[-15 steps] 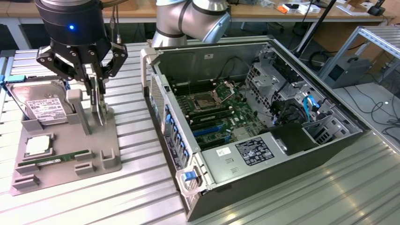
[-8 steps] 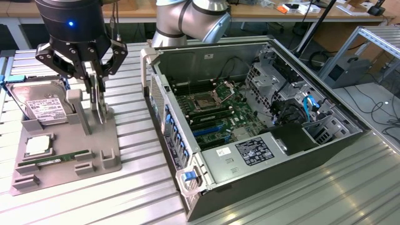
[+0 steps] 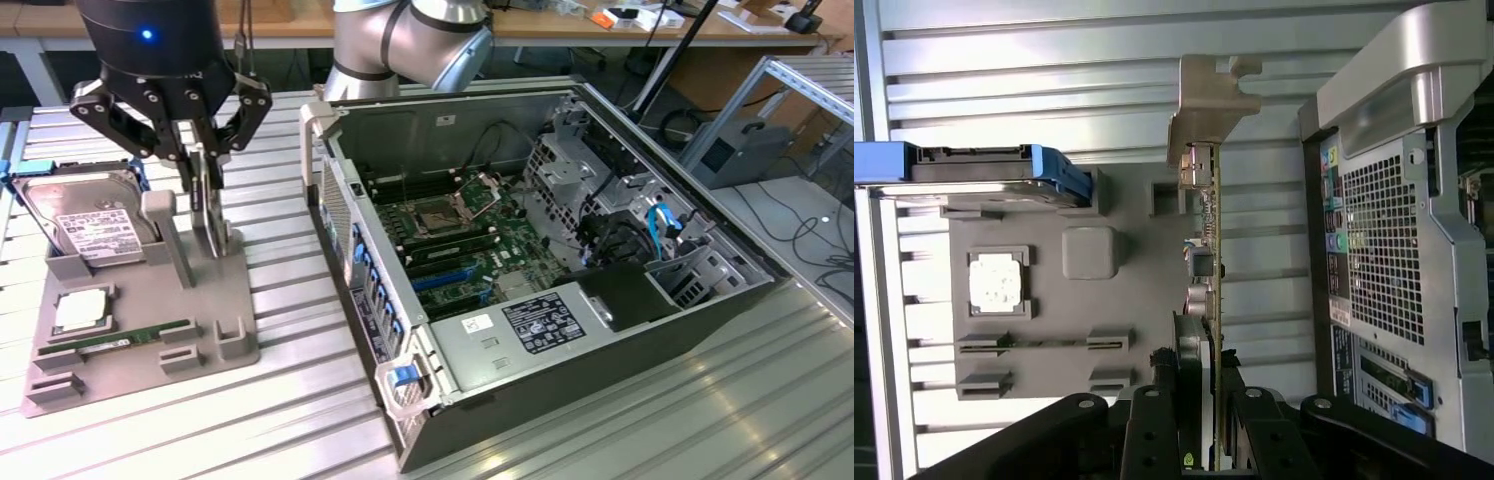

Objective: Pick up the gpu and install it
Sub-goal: 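Pick up the gpu and move the gpu toward the slot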

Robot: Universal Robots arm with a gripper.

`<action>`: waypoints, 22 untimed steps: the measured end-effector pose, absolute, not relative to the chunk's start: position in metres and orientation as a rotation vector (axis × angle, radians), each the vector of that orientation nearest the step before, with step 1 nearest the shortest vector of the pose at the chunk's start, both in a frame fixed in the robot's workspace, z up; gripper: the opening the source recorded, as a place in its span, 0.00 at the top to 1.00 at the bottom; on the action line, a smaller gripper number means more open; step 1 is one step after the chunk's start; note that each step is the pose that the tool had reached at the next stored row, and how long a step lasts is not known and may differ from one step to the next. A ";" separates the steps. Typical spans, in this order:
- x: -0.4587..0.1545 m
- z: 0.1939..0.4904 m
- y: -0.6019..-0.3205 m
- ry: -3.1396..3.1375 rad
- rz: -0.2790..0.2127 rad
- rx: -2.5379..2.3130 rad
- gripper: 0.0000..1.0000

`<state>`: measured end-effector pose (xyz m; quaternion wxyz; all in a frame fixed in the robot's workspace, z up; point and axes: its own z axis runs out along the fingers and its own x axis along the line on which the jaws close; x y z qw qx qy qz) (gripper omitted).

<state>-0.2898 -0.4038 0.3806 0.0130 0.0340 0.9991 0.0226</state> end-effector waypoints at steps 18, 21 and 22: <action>-0.289 0.412 -0.404 3.113 0.070 0.106 0.73; -0.289 0.420 -0.404 3.113 0.070 0.106 0.73; -0.289 0.424 -0.404 3.113 0.070 0.106 0.73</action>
